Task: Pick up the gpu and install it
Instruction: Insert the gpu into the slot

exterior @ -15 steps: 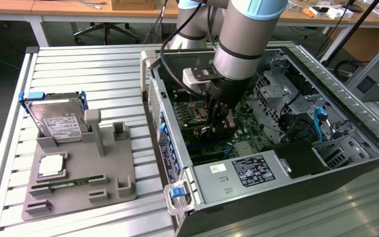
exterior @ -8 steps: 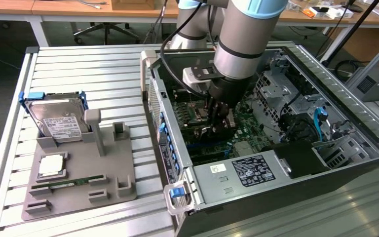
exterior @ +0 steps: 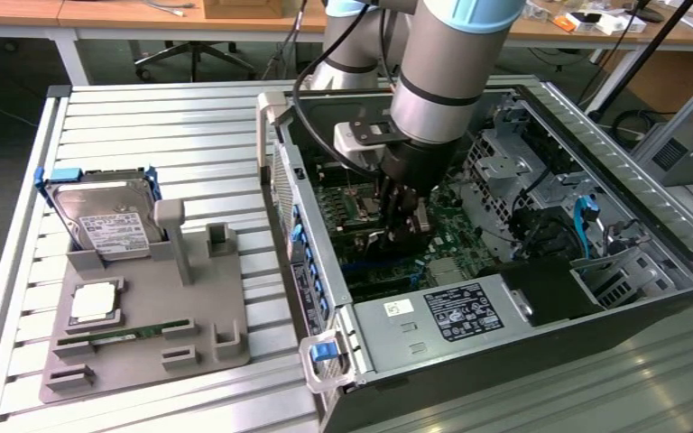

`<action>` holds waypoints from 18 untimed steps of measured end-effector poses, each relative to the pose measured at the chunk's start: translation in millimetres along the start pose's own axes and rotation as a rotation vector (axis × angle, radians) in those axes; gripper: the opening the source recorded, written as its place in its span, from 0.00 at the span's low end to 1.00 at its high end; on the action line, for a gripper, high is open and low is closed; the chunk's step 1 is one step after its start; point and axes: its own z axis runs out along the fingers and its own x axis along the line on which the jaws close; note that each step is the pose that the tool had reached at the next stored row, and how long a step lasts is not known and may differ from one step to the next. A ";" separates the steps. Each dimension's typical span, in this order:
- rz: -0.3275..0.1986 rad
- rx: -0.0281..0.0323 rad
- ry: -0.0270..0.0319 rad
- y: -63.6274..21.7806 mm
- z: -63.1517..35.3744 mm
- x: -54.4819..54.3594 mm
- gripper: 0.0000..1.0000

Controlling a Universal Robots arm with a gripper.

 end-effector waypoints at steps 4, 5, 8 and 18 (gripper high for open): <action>0.013 -0.0004 0.0001 0.6 -0.1 -1.8 0.27; 0.025 -0.0008 0.0004 1.0 -0.1 -1.8 0.27; 0.033 -0.0010 0.0004 1.1 -0.1 -1.8 0.27; 0.033 -0.0009 0.0003 1.1 0.1 2.0 0.27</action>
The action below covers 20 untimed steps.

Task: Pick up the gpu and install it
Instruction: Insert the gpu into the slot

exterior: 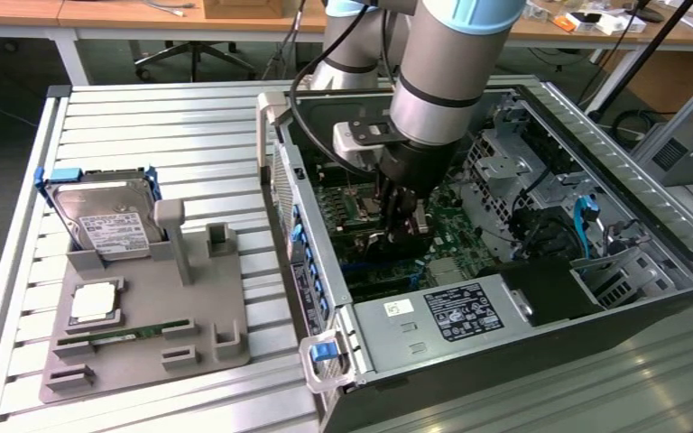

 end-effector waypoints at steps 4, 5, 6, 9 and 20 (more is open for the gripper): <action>0.000 0.0000 0.0000 -0.1 0.0 0.5 0.27; 0.000 0.0000 0.0000 0.0 0.0 0.5 0.27; 0.000 0.0000 0.0000 -0.1 0.0 0.5 0.27; -0.007 0.0002 0.0000 -0.1 0.0 0.5 0.27; -0.040 0.0012 -0.0004 -0.1 0.0 0.5 0.27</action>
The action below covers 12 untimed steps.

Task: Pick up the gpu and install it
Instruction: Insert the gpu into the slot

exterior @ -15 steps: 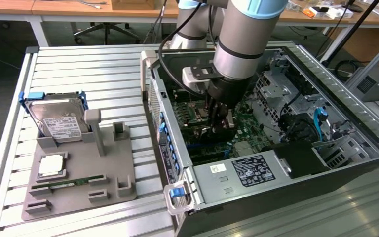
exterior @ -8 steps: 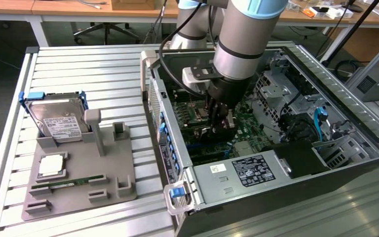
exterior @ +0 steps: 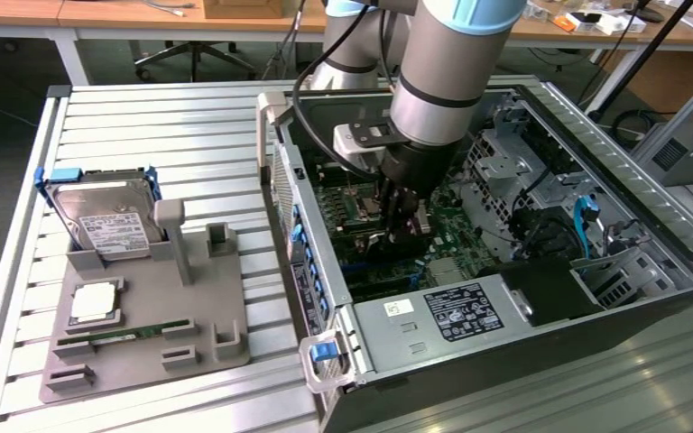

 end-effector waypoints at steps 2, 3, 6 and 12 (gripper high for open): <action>0.000 0.0000 0.0001 0.0 -0.2 0.0 0.27; -0.001 0.0000 0.0001 0.0 -0.3 0.0 0.27; -0.001 0.0000 0.0001 0.0 -1.0 0.0 0.27; -0.002 0.0000 0.0001 0.0 -1.4 0.0 0.27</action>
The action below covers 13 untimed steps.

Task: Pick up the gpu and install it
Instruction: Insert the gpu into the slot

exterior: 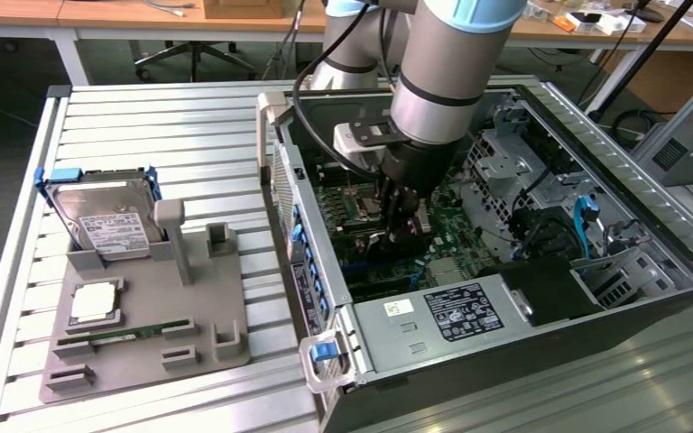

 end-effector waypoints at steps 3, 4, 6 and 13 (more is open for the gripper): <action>-0.001 -0.0007 -0.0004 0.1 0.7 0.0 0.27; -0.001 -0.0010 -0.0008 0.1 1.1 0.0 0.27; -0.002 -0.0014 -0.0016 0.0 1.3 0.0 0.27; -0.017 -0.0010 -0.0105 0.0 1.4 0.0 0.27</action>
